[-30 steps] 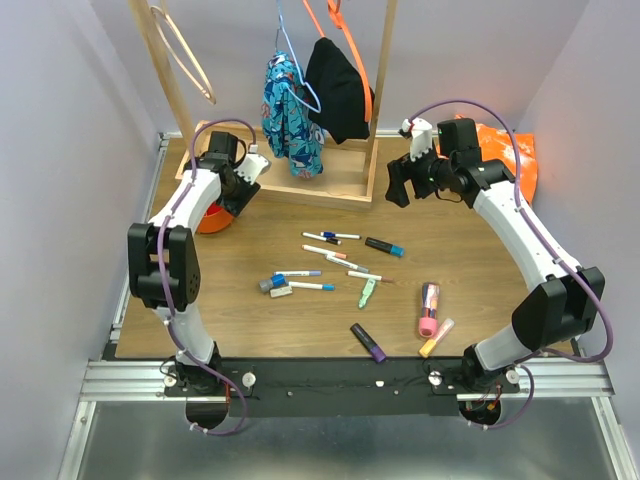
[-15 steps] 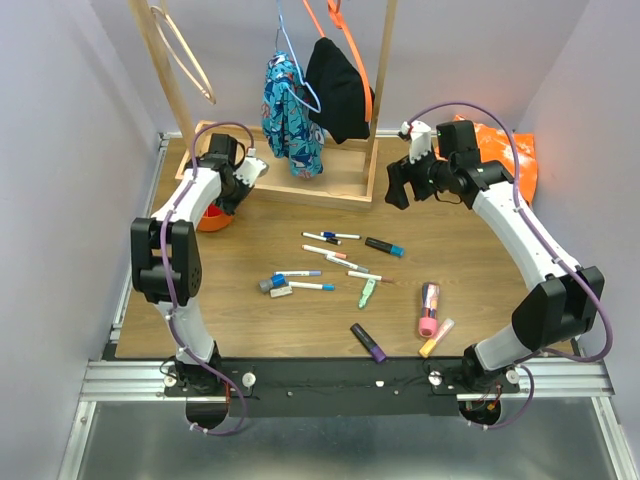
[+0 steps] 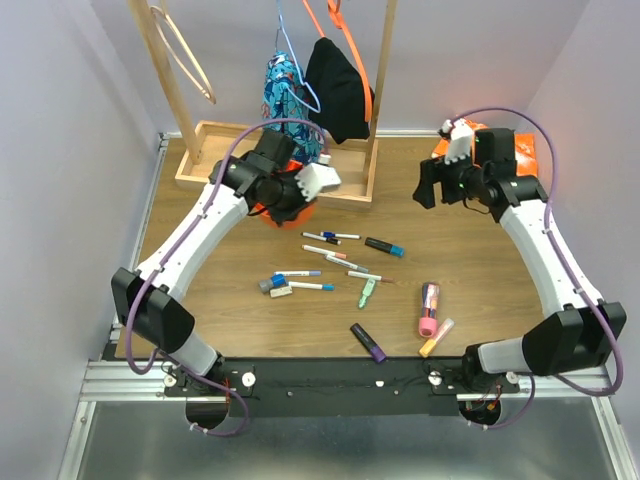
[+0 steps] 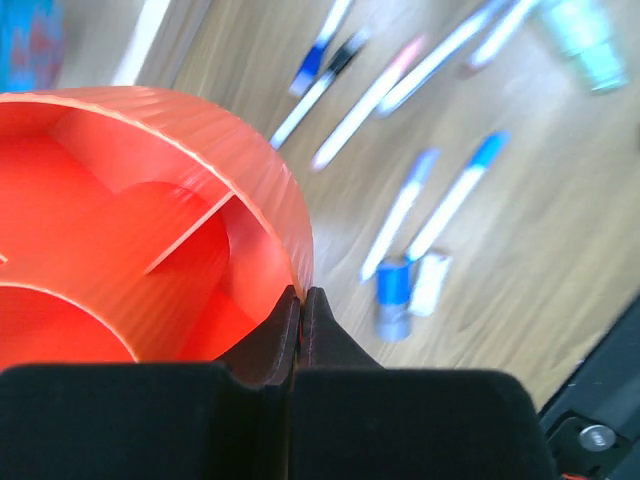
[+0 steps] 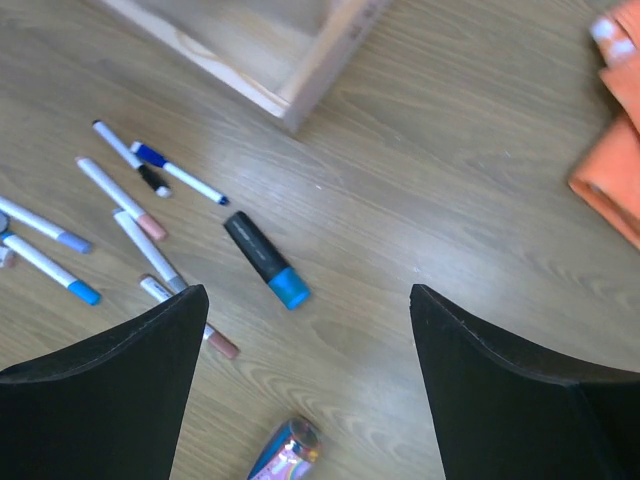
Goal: Sort the stationery into containers
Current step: Pick up the storage box at the center of the board, then place the storage box at the center of the board.
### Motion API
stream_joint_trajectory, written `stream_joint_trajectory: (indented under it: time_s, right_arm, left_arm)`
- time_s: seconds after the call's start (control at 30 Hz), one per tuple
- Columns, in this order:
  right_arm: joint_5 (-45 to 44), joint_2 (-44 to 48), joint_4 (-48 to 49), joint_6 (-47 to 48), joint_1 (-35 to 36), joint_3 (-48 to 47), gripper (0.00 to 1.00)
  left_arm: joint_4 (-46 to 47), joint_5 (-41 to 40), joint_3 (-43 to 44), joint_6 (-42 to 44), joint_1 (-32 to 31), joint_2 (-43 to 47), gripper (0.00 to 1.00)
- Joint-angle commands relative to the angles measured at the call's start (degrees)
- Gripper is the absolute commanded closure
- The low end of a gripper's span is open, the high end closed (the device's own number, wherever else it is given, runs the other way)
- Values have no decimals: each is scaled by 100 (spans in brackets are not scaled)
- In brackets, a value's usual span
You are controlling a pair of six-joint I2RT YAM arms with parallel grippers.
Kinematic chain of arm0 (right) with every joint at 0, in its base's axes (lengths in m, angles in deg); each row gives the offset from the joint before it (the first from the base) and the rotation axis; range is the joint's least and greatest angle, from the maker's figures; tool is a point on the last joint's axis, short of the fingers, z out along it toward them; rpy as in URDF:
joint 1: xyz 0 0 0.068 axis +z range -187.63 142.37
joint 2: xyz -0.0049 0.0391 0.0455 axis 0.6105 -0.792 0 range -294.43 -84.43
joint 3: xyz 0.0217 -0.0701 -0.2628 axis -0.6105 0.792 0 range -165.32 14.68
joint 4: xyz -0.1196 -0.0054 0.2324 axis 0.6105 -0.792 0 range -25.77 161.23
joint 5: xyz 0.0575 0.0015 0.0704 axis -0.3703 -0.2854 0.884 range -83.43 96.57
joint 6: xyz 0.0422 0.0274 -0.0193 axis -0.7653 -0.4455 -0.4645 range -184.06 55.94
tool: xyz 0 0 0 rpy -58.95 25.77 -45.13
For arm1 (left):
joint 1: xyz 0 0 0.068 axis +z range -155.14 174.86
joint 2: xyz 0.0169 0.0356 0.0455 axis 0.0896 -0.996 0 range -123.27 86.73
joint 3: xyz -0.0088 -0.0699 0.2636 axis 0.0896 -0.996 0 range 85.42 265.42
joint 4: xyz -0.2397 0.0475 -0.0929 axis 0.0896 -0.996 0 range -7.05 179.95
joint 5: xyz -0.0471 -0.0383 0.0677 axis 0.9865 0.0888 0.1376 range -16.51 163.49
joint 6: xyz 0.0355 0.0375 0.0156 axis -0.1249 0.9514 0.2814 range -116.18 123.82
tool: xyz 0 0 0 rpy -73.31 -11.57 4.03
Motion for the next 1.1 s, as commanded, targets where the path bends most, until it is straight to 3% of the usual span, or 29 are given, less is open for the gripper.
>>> stream_joint_trajectory:
  time_s: [0.0,0.2,0.4,0.53,0.8,1.07]
  right_arm:
    - [-137,352,-219,-571,-650,440,10]
    - [-863,773,-175,-1038,-1477,1108,10]
    - [-989,1142,-236,-907,-2198,1372,10]
    - [-972,1353,-298,-889,-2261,1583,10]
    - [-796,1451,-333,-689,-2261,1689,10]
    - [-611,1442,-333,-625,-2261,1864,10]
  left_arm:
    - [-410,516,681,66,-930,-210,100]
    - [-323,481,1735,75,-1984,-1271,100]
    - [-384,507,3431,171,-2548,-2923,100]
    - [-596,788,4670,400,-2724,-3910,100]
    - [-33,420,4980,541,-2900,-4693,100]
    - [213,507,5076,462,-2918,-4799,100]
